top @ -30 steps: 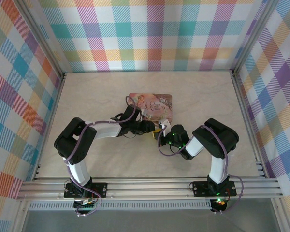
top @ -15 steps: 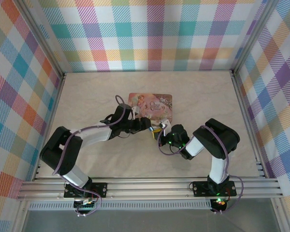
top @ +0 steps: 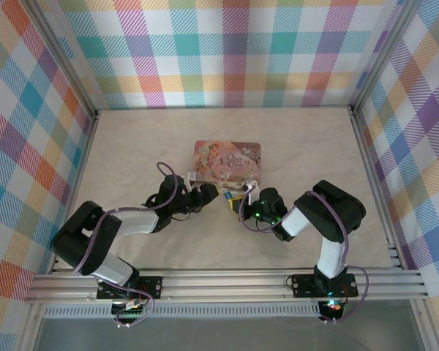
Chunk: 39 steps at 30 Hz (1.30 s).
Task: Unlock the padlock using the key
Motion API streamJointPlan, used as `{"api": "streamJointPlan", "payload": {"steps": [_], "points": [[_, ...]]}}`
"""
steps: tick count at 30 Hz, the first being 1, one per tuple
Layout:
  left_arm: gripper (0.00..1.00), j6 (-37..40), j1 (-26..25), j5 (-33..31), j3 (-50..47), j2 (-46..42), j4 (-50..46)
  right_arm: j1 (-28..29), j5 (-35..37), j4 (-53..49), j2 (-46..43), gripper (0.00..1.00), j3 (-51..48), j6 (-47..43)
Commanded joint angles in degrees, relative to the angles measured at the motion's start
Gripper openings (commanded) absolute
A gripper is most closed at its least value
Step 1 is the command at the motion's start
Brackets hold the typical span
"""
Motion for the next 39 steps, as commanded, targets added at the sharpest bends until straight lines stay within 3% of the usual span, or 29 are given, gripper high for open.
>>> {"api": "streamJointPlan", "payload": {"steps": [1,8,25,39], "points": [[0.6,-5.23,0.61,0.85,-0.8,3.09,11.31,0.55,-2.68,1.07,-2.8,0.0,0.17,4.82],[0.55,-7.86,0.61,2.05,-0.01,7.97,16.19,0.61,-4.17,-3.61,-5.31,0.0,1.47,8.28],[0.49,-9.75,0.7,4.65,3.94,14.57,14.09,0.68,-6.56,-10.31,-7.28,0.0,5.39,13.84],[0.5,-8.43,0.92,1.72,1.47,9.54,9.1,0.7,-5.44,-13.87,-7.46,0.0,6.87,14.48]]}}
